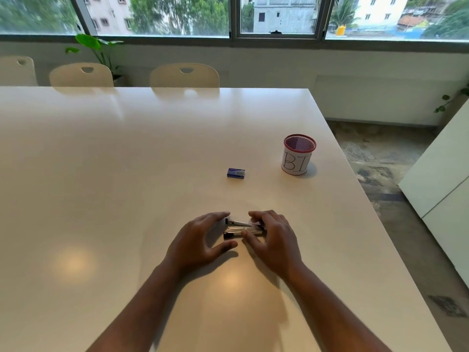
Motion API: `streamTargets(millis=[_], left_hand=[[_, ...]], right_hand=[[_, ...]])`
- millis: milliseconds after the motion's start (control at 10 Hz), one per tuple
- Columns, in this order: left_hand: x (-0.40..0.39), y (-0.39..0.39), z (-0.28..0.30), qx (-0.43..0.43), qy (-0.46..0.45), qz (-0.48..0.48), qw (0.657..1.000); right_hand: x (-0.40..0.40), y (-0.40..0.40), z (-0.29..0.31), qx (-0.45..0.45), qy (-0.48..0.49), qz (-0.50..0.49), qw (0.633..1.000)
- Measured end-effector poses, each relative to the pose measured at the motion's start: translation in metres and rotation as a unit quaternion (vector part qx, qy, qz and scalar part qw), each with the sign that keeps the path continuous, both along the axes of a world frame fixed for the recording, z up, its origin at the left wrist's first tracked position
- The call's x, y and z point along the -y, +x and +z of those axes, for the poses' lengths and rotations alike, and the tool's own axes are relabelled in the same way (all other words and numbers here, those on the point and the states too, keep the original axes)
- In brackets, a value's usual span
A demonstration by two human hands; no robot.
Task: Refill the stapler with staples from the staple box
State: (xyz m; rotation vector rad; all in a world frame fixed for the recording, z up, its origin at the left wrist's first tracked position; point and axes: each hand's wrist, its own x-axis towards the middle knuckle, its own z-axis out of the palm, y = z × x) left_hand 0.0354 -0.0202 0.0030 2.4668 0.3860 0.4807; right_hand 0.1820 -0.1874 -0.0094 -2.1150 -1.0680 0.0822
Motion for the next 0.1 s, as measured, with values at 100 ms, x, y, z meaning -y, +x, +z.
streamTargets(millis=[100], left_hand=[[0.0057, 0.0016, -0.0006, -0.01, -0.015, 0.007, 1.0]], right_hand=[[-0.0026, 0.002, 0.0025, -0.011, -0.012, -0.002, 1.0]])
